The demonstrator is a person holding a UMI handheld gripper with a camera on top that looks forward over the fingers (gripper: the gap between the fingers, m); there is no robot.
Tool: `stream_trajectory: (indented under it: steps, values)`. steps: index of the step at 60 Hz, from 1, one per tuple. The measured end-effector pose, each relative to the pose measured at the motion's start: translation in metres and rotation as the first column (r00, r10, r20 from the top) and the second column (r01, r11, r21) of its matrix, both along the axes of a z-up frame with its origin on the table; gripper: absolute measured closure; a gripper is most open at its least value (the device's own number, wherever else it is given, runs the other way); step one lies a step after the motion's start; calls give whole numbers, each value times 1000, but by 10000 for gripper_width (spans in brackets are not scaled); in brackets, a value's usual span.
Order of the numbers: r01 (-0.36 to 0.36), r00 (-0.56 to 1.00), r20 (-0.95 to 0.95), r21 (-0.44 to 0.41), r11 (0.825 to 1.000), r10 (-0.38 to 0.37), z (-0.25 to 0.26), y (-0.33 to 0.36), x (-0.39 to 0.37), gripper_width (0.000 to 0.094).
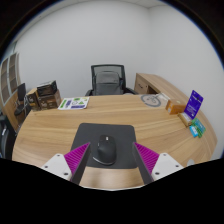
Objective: Arrange mouse
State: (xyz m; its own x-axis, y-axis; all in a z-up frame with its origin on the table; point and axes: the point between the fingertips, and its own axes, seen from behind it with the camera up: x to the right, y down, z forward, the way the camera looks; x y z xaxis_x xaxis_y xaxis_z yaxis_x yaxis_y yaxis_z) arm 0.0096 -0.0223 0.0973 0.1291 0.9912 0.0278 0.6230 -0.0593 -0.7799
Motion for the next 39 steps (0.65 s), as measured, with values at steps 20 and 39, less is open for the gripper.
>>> stream_trajectory:
  steps: [20,39]
  values:
    - [-11,999,-34,63,998,13,121,5,172,76]
    - [-16,1000,-10,50,999,17,127,21,258,78]
